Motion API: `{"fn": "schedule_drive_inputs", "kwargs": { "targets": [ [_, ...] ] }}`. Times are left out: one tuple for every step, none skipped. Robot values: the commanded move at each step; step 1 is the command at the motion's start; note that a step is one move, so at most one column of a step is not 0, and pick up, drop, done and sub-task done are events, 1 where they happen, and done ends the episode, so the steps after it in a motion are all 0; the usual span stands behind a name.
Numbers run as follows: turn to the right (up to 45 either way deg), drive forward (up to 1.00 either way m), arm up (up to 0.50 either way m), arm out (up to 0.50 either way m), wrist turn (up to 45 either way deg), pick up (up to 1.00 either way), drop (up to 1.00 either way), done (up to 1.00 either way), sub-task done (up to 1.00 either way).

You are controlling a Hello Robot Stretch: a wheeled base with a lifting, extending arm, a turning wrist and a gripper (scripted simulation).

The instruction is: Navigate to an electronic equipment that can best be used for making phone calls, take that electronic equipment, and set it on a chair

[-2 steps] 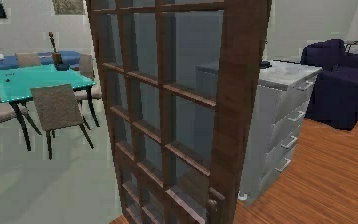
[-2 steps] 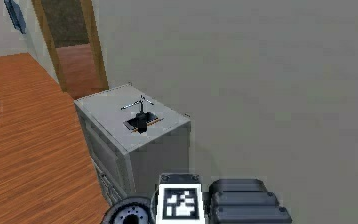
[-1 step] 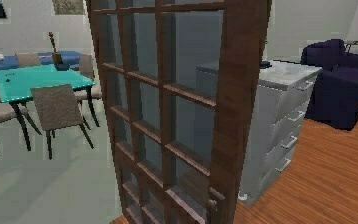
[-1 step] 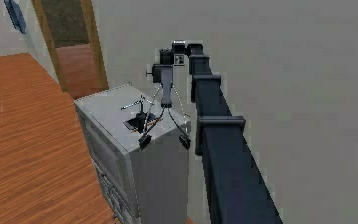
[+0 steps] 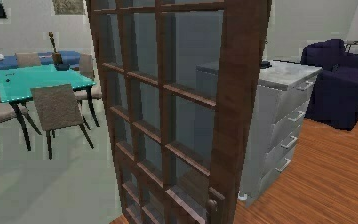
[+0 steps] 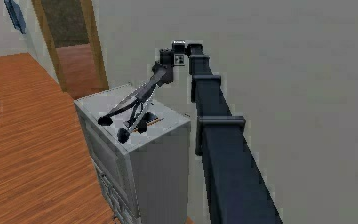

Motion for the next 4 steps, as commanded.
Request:
{"fn": "schedule_drive_inputs", "kwargs": {
  "targets": [
    [0.0, 0.00, 0.00, 0.00, 45.0, 0.00, 0.00, 0.00, 0.00],
    [0.0, 0.00, 0.00, 0.00, 18.0, 0.00, 0.00, 0.00, 0.00],
    [0.0, 0.00, -0.20, 0.00, 0.0, 0.00, 0.00, 0.00, 0.00],
    [0.0, 0.00, 0.00, 0.00, 0.0, 1.00, 0.00, 0.00, 0.00]
  ]
}}
